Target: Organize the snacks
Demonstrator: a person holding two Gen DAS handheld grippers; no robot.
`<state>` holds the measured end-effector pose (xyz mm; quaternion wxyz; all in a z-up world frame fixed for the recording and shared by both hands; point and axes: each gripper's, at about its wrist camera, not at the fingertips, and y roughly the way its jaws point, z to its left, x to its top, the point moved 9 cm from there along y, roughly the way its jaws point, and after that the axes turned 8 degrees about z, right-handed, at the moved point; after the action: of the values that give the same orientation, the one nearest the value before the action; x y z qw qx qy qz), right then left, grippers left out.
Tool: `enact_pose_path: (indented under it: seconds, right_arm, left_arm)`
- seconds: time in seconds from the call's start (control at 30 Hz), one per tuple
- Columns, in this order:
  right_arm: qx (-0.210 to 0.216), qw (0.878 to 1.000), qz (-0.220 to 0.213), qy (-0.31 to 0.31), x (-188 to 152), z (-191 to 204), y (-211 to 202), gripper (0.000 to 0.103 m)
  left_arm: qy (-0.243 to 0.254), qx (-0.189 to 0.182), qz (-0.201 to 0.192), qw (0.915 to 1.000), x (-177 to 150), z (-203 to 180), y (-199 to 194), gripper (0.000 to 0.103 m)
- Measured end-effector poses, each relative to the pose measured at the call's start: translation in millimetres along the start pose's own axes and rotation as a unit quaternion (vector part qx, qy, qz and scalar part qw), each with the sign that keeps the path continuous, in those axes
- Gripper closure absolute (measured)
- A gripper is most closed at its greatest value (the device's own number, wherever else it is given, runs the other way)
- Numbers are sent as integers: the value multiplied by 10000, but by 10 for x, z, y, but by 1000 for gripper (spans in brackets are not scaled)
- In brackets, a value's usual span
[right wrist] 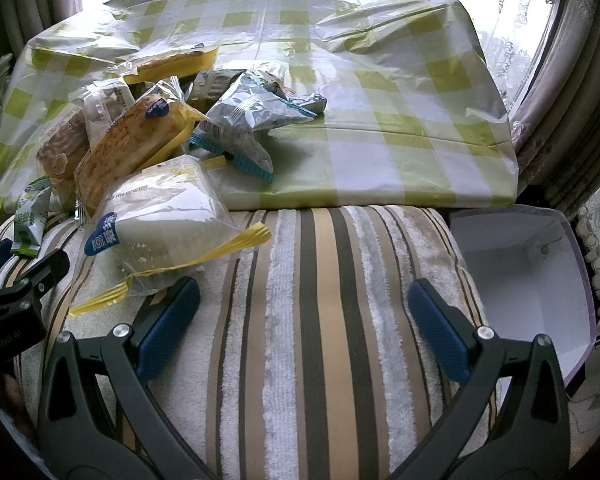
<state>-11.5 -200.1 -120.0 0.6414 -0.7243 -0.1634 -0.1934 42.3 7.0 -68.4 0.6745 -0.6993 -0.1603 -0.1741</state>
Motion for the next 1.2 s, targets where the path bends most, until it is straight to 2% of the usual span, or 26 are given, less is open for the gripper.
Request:
enact_pose_path:
  seconds: [1.2]
  right_arm:
    - [-34, 10000, -59, -6, 4, -2, 6, 0]
  left_arm:
    - [58, 97, -73, 9999, 7, -11, 16, 0]
